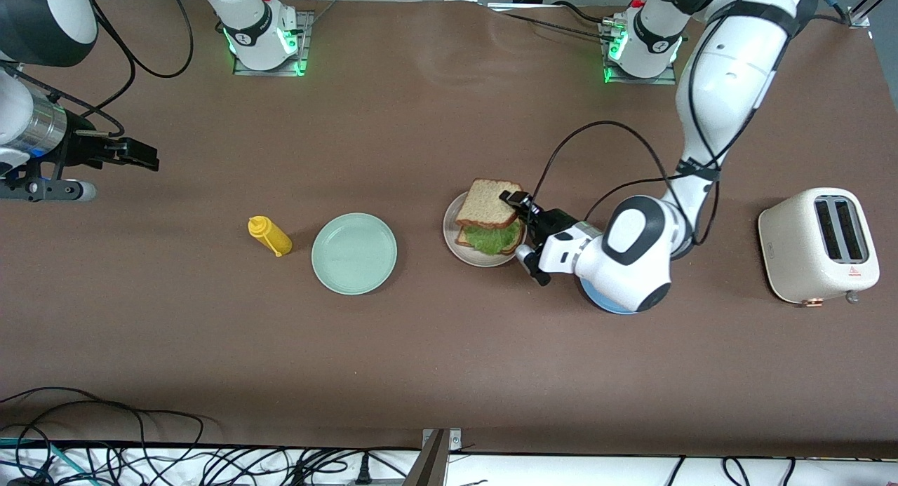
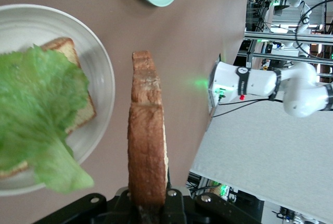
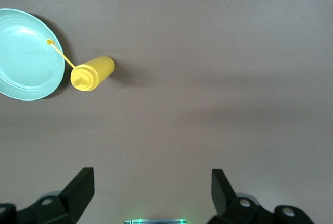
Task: Make sandwich on beige plate with both arms
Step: 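Carry the bread slice over the lettuce on the beige plate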
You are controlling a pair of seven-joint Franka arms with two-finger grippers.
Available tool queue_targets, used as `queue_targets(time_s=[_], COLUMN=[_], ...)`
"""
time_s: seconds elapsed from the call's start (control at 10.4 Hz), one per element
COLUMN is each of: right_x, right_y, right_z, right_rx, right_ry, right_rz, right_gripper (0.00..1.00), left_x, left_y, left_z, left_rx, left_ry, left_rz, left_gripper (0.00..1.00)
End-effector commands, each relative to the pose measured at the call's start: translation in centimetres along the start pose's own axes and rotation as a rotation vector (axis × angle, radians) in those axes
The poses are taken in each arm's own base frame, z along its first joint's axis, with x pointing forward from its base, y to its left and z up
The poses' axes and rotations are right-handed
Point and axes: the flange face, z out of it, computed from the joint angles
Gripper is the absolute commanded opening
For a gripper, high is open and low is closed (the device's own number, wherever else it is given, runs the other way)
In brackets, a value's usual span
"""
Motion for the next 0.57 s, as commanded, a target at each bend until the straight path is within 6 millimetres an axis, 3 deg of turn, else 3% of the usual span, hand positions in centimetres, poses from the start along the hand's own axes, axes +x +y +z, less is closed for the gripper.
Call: queue_targets(time_s=[0.0,0.29,0.38,0.48], right_x=[-0.2,-0.1,0.0,0.0], right_y=[-0.1,-0.1,-0.1,-0.2], right_z=[-0.2,0.1,0.0,0.0], right_rx=[-0.013,-0.01,-0.008,-0.011], right_ry=[0.0,-0.003,-0.002,0.003], right_rz=[0.001,0.009,0.009,0.006], right_gripper=[1.0,1.0,1.0,1.0], left_x=[-0.1,-0.3,-0.2,-0.1], left_y=[-1.6,-4.2,-4.6,-4.2], left_z=[1.5,3.3,3.3,2.6], left_rx=[-0.04,-0.054,-0.044,-0.035], left_ry=[0.021,0.015,0.028,0.036], left_rz=[0.036,0.071,0.07,0.083], left_gripper=[0.0,0.03,0.45,0.99])
